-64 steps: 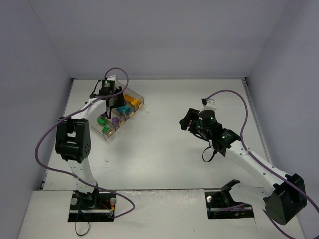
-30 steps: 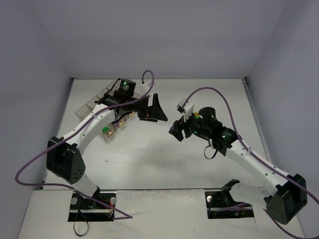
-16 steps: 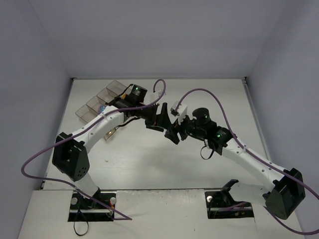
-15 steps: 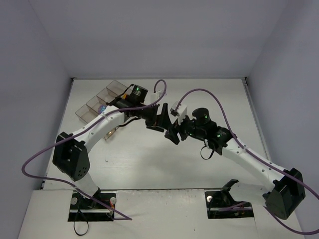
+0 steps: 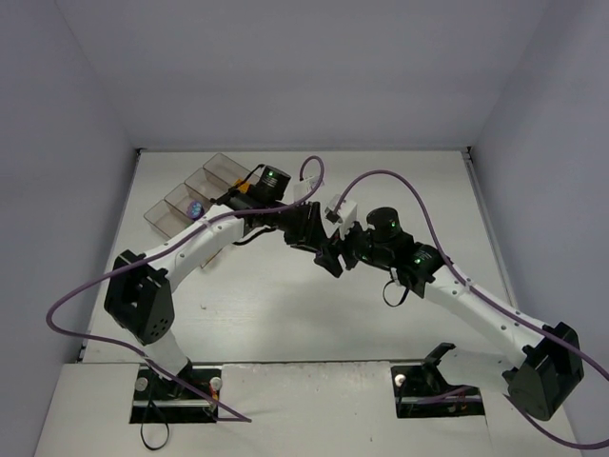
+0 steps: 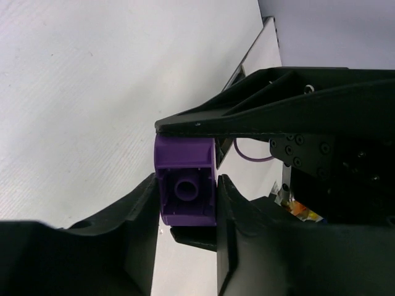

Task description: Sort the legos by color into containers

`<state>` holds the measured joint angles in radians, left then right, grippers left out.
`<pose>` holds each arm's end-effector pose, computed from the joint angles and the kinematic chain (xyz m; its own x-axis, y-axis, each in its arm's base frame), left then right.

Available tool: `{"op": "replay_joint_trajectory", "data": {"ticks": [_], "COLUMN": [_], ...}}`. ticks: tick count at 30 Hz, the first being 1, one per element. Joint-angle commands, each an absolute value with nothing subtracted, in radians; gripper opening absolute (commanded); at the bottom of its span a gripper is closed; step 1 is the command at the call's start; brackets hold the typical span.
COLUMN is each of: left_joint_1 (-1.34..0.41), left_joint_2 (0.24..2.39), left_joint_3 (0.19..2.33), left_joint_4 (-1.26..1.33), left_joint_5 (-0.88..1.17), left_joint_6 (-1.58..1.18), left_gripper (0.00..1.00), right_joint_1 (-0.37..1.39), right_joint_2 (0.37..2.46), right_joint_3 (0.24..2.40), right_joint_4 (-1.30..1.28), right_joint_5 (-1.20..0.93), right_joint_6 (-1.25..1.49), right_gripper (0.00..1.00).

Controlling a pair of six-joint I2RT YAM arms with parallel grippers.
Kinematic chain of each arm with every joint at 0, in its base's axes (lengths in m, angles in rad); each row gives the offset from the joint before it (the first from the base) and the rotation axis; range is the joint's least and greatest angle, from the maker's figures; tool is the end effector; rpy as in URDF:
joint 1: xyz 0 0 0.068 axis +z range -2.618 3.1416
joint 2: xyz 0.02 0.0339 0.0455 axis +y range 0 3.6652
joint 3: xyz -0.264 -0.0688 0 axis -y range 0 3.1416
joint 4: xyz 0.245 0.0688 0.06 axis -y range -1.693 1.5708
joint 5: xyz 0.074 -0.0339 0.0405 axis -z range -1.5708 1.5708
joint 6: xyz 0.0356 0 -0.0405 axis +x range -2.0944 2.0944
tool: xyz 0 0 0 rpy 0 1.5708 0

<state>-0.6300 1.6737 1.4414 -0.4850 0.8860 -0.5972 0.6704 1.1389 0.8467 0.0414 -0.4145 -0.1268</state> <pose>0.2844 -0.2415 0.3146 -0.9140 0.2262 -0.3368 0.3995 0.3560 -0.8448 0.1985 0.1757 0.3137 -0.0823 -0.2130 -0.9736 -0.8920 0.4515 -0.0234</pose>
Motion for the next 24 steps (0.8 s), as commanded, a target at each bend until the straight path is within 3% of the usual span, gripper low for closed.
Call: {"op": "replay_joint_trajectory", "data": {"ticks": [1, 5, 8, 9, 11, 12, 14, 18, 24], "left_joint_1": [-0.644, -0.644, -0.640, -0.638, -0.618, -0.609, -0.566, -0.442, -0.246], "left_joint_2": [1.641, 1.631, 1.617, 1.615, 1.608, 1.606, 1.598, 1.569, 1.539], "left_joint_3": [1.447, 1.433, 1.425, 1.424, 1.427, 1.430, 1.439, 1.448, 1.457], "left_joint_4": [-0.391, -0.382, -0.379, -0.379, -0.399, -0.413, -0.468, -0.575, -0.658], "left_joint_5": [0.917, 0.925, 0.916, 0.913, 0.901, 0.891, 0.856, 0.721, 0.320], "left_joint_6": [-0.640, -0.647, -0.641, -0.640, -0.617, -0.605, -0.560, -0.463, -0.380], "left_gripper": [0.22, 0.04, 0.00, 0.00, 0.00, 0.00, 0.00, 0.00, 0.00], "right_joint_1": [0.675, 0.676, 0.676, 0.676, 0.676, 0.676, 0.676, 0.676, 0.675], "right_joint_2": [1.117, 1.104, 1.101, 1.103, 1.104, 1.106, 1.109, 1.114, 1.091], "right_joint_3": [0.865, 0.851, 0.845, 0.844, 0.844, 0.842, 0.842, 0.839, 0.818], "right_joint_4": [0.143, 0.152, 0.153, 0.155, 0.153, 0.153, 0.152, 0.147, 0.140], "right_joint_5": [-0.385, -0.373, -0.368, -0.367, -0.364, -0.361, -0.347, -0.311, -0.216], "right_joint_6": [-0.110, -0.098, -0.092, -0.091, -0.086, -0.083, -0.069, -0.046, 0.000], "right_gripper": [0.09, 0.10, 0.25, 0.46, 0.67, 0.88, 1.00, 1.00, 1.00]}}
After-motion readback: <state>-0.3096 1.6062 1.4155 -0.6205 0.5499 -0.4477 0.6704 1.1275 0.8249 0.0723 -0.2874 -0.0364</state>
